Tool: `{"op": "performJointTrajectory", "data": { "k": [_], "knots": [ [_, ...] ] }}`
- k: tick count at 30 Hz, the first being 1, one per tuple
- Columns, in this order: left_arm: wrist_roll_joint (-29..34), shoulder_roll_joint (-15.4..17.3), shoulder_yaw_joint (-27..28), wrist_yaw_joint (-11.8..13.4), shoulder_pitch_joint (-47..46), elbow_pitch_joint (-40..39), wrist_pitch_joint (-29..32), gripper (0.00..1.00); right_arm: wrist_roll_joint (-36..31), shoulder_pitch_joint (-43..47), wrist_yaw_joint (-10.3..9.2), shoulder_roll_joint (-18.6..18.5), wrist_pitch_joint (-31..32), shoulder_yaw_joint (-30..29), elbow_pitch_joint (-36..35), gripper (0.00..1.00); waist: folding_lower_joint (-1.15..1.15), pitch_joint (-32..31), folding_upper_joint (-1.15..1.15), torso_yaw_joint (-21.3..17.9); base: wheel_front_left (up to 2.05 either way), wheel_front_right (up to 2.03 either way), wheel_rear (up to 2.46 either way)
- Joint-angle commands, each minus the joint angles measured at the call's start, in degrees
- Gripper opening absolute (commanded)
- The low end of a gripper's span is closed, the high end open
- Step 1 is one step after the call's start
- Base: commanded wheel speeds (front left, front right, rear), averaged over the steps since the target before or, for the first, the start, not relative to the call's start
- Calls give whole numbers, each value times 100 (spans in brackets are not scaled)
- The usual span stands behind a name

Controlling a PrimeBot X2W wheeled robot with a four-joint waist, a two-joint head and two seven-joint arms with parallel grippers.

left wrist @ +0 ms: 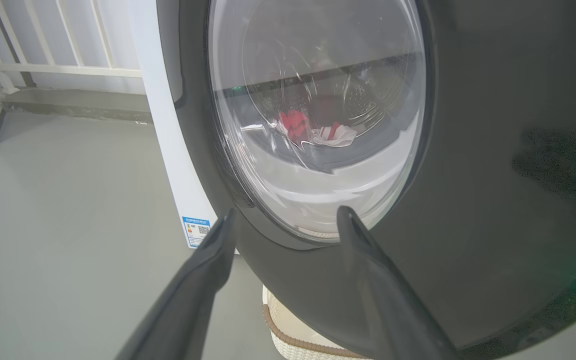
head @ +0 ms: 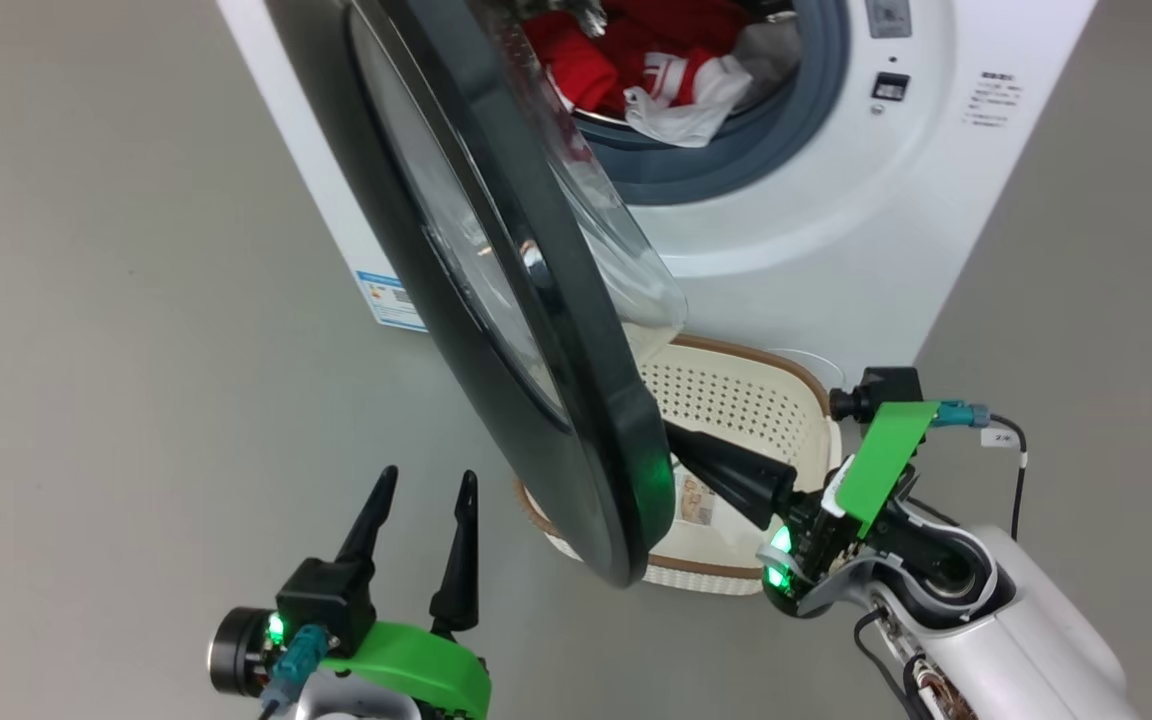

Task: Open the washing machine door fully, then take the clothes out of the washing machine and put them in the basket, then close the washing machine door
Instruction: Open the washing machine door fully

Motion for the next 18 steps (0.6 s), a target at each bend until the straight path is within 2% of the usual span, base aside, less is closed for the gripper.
{"op": "performJointTrajectory", "data": {
  "k": [1, 11, 18],
  "knots": [
    [67, 65, 232, -10, 8, -101, -70, 100, 74, 50, 22, 112, -13, 164, -208, 0, 0, -93, 0, 147, 0, 0, 0],
    [86, 65, 349, -31, 147, -98, -70, 100, 250, 242, 22, 112, -165, 502, -314, 0, 0, -254, 0, 498, 0, 0, 0],
    [98, 65, 389, -48, 179, -104, -70, 100, 345, 270, 22, 112, -277, 648, -376, 0, 0, -262, 0, 591, 0, 0, 0]
  ]
}}
